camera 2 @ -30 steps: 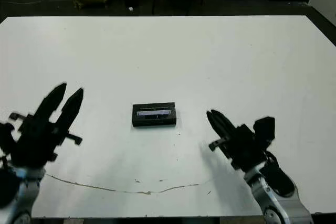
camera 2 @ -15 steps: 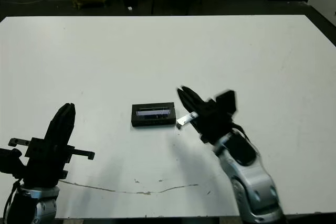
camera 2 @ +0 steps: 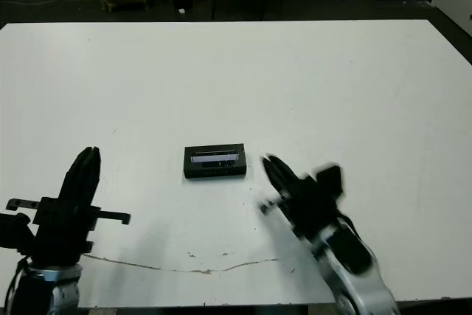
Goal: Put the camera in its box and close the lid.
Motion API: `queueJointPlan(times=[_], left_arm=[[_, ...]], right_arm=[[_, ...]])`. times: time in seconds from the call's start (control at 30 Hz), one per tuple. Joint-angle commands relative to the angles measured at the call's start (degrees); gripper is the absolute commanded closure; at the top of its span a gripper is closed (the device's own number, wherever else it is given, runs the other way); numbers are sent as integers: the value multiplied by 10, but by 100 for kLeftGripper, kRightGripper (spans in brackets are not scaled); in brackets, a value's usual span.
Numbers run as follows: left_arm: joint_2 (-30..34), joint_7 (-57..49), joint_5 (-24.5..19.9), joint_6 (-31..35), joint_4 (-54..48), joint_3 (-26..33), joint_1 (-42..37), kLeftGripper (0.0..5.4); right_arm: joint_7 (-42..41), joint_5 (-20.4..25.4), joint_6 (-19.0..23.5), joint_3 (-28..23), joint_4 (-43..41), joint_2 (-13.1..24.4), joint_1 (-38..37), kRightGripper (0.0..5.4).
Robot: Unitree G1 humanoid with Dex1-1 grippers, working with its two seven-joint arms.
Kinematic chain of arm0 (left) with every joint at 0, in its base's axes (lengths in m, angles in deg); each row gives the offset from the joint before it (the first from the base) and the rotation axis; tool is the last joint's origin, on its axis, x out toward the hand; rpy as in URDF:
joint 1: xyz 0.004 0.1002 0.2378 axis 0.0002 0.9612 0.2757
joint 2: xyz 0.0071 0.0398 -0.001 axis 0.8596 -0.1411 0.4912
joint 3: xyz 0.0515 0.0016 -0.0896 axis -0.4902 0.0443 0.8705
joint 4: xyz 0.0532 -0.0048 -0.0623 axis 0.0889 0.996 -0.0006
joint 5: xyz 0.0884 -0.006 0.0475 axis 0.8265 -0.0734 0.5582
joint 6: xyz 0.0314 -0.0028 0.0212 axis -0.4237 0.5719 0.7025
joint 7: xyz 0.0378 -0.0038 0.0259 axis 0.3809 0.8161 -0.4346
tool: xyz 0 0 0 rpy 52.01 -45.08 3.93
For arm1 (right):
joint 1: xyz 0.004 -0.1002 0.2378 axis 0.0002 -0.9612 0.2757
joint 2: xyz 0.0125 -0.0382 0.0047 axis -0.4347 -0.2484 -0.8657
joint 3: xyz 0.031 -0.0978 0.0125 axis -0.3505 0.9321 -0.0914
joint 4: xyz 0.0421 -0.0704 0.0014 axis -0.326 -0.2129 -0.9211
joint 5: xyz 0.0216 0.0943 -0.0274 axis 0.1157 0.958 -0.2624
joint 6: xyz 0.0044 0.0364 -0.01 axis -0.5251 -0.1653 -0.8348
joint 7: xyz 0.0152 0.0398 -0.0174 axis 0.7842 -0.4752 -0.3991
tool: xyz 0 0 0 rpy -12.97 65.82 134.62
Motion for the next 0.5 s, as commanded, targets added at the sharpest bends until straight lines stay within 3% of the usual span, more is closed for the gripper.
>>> queueJointPlan(times=[0.03,0.1,0.2,0.37,0.5], left_arm=[[13,6,-9,3,11,16,31,539],[11,4,-8,8,8,16,37,539],[7,3,-5,-2,15,10,39,539],[0,-10,12,-8,19,1,47,539],[1,-16,26,-12,18,-7,59,539]], right_arm=[[9,-10,-28,-20,-21,1,-65,540],[9,-22,-60,-20,-17,-3,-90,540],[24,-43,-68,-13,-29,-4,-105,540],[3,-25,-136,-13,17,-15,-90,540],[16,-24,-128,-8,8,-15,-82,540]])
